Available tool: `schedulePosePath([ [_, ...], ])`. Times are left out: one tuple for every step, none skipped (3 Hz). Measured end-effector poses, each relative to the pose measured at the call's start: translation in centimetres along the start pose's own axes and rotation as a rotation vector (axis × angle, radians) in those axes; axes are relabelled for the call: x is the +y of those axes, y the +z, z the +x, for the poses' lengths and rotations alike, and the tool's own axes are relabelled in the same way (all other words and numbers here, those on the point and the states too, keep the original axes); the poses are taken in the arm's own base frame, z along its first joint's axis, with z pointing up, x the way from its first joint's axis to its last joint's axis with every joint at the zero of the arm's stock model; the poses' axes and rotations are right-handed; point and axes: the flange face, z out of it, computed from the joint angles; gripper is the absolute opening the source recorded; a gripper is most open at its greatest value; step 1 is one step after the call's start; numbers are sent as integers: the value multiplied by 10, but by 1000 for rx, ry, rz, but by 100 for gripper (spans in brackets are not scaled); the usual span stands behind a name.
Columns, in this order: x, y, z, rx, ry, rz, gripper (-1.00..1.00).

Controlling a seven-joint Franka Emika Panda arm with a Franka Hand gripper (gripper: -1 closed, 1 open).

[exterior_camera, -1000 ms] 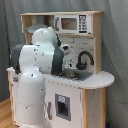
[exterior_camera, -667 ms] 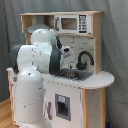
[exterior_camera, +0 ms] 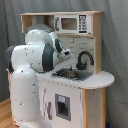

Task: Play with the kitchen

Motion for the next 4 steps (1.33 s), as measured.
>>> schedulePosePath([
  [6,14,-1,-49,44,50,100],
  [6,15,-1,-51,45,52,-100],
  [5,16,-2,-57,47,57,-100],
  [0,-13,7,-52,36,98,-100],
])
